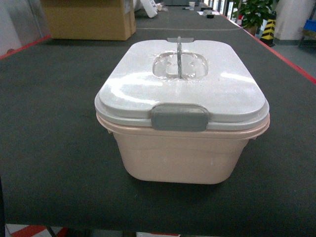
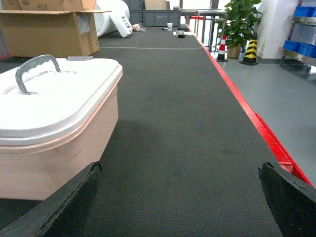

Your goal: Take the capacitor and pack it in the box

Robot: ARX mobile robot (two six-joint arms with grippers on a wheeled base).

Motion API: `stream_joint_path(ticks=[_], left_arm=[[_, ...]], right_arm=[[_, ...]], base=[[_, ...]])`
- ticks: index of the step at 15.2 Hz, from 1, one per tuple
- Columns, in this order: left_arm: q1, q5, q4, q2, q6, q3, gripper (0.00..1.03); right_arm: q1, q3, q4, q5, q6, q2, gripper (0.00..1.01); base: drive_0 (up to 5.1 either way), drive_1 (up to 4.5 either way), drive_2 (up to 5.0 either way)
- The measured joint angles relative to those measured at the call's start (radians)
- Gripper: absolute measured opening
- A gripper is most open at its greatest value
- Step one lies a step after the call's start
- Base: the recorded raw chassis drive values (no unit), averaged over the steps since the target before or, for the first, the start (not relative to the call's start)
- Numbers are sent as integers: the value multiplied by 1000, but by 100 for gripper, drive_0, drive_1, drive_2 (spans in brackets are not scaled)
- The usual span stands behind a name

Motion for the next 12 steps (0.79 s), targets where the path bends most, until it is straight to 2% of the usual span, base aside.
stream_joint_path(ticks=[3,4,5,7,9,10,12], left_arm=[[-4,17,-40,-4,3,0,96],[18,110,-81,-76,3,-97,83],[76,165,-20,-187,3,-277,67],[184,218,74,-351,1,-500,44],[245,319,125,-476,0,-727,15],[273,351,137,-517,0,-801,3],[337,394,154,-620,-1,-906,2]], right_arm=[[0,0,0,0,0,0,98],[0,0,0,0,0,0,98],[0,0,0,1,0,0,98],[0,0,0,0,0,0,98],[0,0,0,0,0,0,98],[0,0,-1,0,0,0,98],[0,0,0,0,0,0,98]], base=[[0,0,0],[0,0,0],[0,0,0],[0,0,0],[0,0,0],[0,0,0],[0,0,0]])
